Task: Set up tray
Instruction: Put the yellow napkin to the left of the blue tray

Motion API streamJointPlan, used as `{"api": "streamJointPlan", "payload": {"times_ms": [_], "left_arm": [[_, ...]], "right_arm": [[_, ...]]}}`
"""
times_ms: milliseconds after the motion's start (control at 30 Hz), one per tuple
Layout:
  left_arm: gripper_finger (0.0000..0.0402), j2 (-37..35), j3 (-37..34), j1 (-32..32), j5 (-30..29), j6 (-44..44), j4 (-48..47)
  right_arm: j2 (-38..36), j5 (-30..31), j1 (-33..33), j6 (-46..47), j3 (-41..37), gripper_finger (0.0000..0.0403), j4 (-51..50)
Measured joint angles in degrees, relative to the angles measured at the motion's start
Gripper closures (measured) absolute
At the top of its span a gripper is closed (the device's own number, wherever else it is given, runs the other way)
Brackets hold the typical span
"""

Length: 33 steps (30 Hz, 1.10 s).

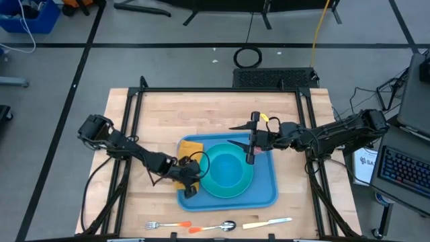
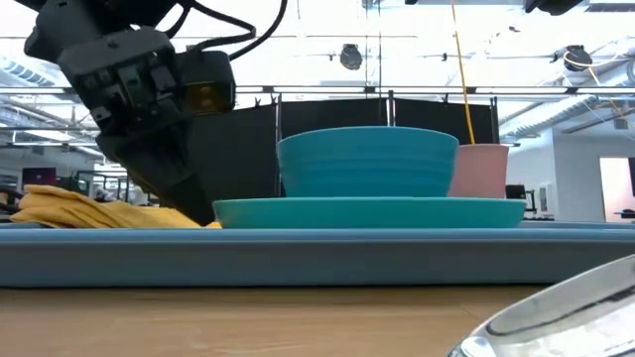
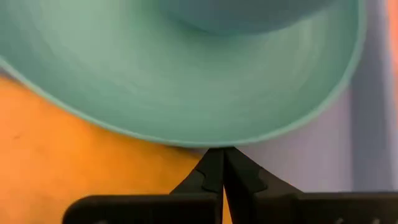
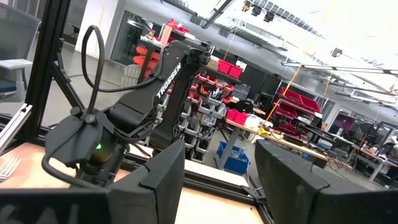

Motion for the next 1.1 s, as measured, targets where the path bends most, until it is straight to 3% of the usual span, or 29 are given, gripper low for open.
{"api": "streamJointPlan", "payload": {"times_ms": [167,367,467,567,733,867,1100], "left_arm": [[0.0394,-1.0,0.0,-0.4,0.2,-3.1,-0.6],[0.0399,-2.8,0.1,-1.7,0.4,-3.1,-1.6],[0.0393,-4.0,0.1,-1.8,0.6,-3.9,-4.9],[0.0397,-5.3,0.1,-2.0,0.4,-4.0,-6.8],[0.0392,-6.2,0.1,-2.0,0.2,-3.9,-10.0],[0.0392,-6.2,0.1,-2.0,0.2,-3.9,-12.4],[0.039,-6.2,0.1,-2.0,0.2,-3.8,-14.9]], "right_arm": [[-0.5,2.5,0.9,1.0,0.0,0.0217,-2.0],[-0.7,22.0,5.1,3.1,3.0,0.0248,-13.6],[-0.7,28.8,7.7,11.4,5.4,0.0276,-23.9],[-1.2,31.4,10.0,23.1,7.4,0.0313,-36.2],[-2.0,31.7,11.9,42.3,10.9,0.0392,-56.7],[-2.0,30.4,11.7,57.9,13.7,0.04,-72.6],[-2.0,19.1,9.7,75.8,14.9,0.0402,-88.0]]}}
